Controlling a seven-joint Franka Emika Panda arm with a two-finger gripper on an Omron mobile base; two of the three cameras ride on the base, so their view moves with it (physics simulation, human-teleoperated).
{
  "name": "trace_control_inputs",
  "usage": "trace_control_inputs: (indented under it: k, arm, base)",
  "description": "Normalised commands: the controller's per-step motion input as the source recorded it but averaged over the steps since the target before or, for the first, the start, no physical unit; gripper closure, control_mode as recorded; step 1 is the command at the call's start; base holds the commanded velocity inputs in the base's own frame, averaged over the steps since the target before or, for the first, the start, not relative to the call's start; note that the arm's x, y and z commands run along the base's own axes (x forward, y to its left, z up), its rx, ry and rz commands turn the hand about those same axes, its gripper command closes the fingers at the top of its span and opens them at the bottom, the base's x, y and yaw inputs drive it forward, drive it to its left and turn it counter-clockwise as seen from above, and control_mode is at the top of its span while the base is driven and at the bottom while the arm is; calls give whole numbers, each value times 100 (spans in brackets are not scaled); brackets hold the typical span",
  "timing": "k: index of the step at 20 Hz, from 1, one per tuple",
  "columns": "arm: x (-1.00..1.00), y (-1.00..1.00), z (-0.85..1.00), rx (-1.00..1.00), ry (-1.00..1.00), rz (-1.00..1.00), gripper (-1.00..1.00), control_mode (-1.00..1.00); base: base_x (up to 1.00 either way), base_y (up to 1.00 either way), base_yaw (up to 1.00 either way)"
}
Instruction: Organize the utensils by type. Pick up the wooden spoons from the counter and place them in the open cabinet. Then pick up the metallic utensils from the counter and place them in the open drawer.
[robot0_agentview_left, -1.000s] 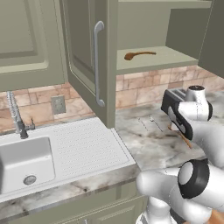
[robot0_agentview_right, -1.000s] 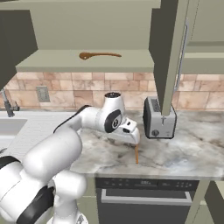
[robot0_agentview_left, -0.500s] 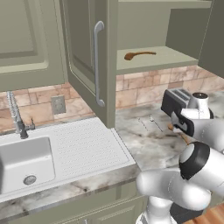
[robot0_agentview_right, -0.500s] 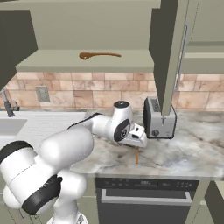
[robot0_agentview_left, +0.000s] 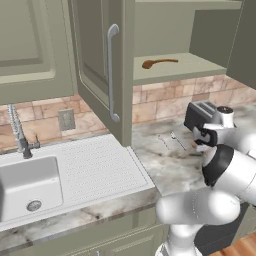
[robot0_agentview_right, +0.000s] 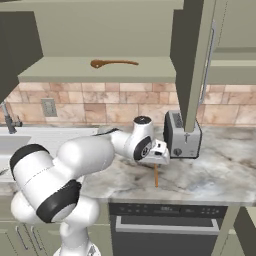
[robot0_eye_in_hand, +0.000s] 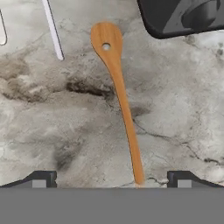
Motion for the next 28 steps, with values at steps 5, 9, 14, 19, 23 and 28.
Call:
trace_control_inputs:
  k: [5,9,14,19,23,28]
  arm:
    - [22,-17,-13,0,12,10,-100,-100]
    - [12,-19,-22,0,2,7,-100,-100]
    - [9,-15,-25,2,0,4,-100,-100]
    - [4,-1,-29,6,0,2,-100,-100]
    - [12,0,-23,1,0,0,-100,-100]
    - [8,-2,-15,0,0,0,-100,-100]
  base:
    - [0,0,0]
    - [0,0,0]
    - [0,0,0]
    - [0,0,0]
    - [0,0,0]
    - [0,0,0]
